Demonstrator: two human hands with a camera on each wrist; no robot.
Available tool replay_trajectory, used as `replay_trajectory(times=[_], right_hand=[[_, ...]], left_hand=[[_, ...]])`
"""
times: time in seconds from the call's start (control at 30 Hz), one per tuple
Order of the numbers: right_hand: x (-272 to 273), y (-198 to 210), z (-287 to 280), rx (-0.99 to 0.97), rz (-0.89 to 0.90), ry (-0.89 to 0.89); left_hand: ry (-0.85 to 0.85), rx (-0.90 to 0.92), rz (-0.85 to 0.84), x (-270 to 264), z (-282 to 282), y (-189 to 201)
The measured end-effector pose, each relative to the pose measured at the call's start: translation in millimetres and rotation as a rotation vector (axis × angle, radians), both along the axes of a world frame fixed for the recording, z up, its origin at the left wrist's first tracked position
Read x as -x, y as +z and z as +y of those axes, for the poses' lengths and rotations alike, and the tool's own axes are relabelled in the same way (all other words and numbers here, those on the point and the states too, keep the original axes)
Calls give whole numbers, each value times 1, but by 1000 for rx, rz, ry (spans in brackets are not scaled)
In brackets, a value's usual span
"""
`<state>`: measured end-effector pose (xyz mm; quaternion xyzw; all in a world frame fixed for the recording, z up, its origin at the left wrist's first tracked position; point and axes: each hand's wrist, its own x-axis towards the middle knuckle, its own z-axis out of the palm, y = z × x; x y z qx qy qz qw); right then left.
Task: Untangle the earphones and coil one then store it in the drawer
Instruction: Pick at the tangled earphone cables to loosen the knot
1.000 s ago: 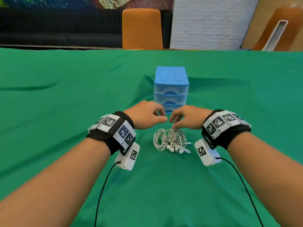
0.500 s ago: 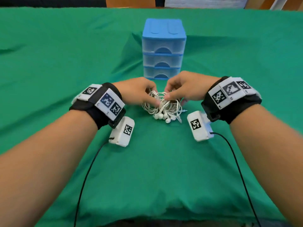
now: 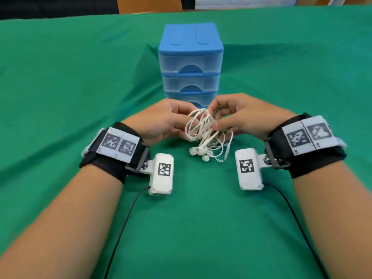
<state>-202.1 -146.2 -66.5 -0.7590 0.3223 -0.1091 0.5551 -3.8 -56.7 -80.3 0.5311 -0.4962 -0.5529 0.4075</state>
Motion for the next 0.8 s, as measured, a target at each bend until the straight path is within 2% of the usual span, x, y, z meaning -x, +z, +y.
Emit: replay_trajectory(times=[0.17,0.27,0.37,0.5,0.6,0.73,0.8], right_hand=[[3,-7,1,-11,-111,7],[-1,-9,1,7,-139,-2],[-4,-13,2,-39,-237,-82],[1,-14,5,-99,-411,-195],[4,-12,7,-144,-481,-189],[10,-10,5,-298,-559,-123],[12,-11,5,-278,-535,-117]], left_hand=[[-51,68,-10,-2,-6,-12],[-77,99,42,1,-6,-14],[-23,137,65,4,-6,-18],[110,163,-5,8,-8,-16],[165,211,-73,6,-7,-13],[161,266,-106,3,-3,-11],[172,284,-109,3,-3,-11]])
